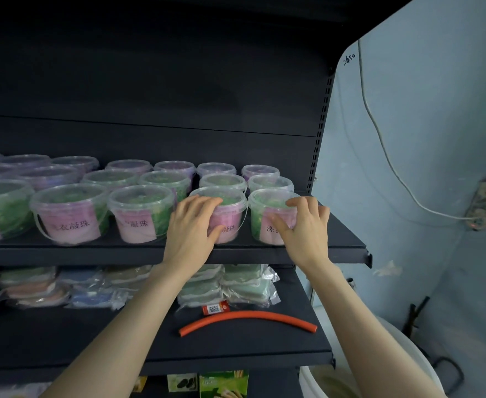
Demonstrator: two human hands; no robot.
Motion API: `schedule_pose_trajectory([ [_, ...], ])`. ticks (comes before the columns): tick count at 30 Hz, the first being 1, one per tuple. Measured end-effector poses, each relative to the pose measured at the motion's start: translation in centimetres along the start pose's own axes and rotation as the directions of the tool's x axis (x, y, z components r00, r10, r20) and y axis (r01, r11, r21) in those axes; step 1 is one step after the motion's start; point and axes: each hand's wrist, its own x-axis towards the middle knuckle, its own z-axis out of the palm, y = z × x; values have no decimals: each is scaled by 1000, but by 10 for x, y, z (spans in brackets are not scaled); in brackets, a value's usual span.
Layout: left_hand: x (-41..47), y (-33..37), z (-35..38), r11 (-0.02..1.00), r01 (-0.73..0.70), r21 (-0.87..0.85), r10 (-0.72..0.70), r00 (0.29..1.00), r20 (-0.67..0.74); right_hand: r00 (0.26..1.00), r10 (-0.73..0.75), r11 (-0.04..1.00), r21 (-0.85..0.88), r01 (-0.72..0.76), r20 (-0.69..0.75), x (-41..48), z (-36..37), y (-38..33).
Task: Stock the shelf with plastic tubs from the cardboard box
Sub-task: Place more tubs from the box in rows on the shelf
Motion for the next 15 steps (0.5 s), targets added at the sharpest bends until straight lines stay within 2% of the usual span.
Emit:
schedule_pose_trajectory([
  [6,2,1,-3,995,61,-82,-59,998,18,999,-16,1000,-10,15,-35,4,-4,0],
  [9,1,2,-1,996,65,-64,-63,998,23,999,-6,998,66,8,-36,8,-3,-2],
  [12,1,1,0,994,75,-76,-73,997,23,1000,-22,990,140,20,13,7,-4,3],
  [15,-1,3,1,996,75,-55,-74,997,15,999,-36,993,110,31,41,8,-5,5],
])
